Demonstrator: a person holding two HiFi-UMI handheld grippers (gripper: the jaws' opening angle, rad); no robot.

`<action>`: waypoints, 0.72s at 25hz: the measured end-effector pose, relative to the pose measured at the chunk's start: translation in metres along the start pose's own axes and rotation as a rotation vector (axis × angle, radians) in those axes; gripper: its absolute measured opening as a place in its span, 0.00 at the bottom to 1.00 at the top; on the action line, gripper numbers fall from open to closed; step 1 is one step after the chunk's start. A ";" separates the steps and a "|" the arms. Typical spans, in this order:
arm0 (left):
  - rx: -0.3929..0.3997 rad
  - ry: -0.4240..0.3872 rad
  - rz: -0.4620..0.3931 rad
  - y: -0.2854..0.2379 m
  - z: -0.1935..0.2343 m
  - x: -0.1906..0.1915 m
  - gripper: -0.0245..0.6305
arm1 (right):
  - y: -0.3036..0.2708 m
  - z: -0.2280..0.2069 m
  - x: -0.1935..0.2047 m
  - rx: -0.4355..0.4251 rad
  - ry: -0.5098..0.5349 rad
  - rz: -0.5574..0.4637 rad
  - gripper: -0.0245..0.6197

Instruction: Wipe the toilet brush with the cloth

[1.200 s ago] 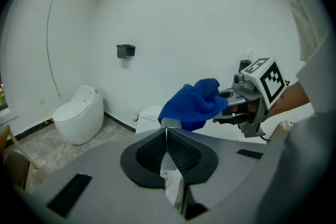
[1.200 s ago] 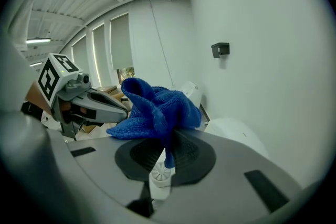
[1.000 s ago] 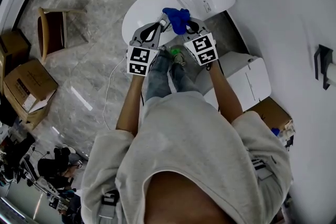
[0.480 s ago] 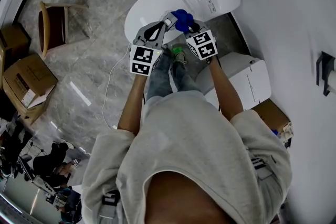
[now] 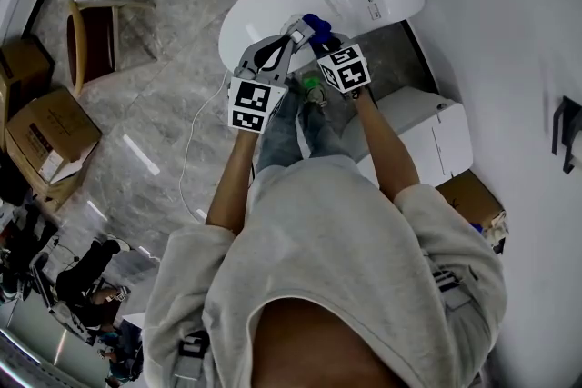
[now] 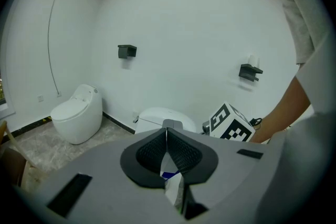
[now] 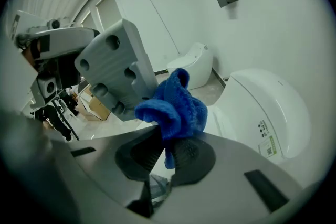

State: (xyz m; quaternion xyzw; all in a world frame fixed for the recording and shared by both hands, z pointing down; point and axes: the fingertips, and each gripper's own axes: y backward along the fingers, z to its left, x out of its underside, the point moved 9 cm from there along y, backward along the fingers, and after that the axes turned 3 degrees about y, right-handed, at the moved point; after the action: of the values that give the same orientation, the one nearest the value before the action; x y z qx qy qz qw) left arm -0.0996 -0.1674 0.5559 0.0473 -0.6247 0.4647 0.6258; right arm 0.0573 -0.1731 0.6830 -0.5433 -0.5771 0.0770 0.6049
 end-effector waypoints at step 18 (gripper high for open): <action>0.011 0.005 -0.001 -0.001 0.002 -0.001 0.07 | -0.028 0.001 0.047 -0.050 -0.075 0.176 0.12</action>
State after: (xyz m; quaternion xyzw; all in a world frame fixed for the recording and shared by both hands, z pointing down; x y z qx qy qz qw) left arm -0.1003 -0.1700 0.5565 0.0499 -0.6204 0.4679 0.6274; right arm 0.0567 -0.1495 0.7329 -0.6038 -0.5510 0.1357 0.5599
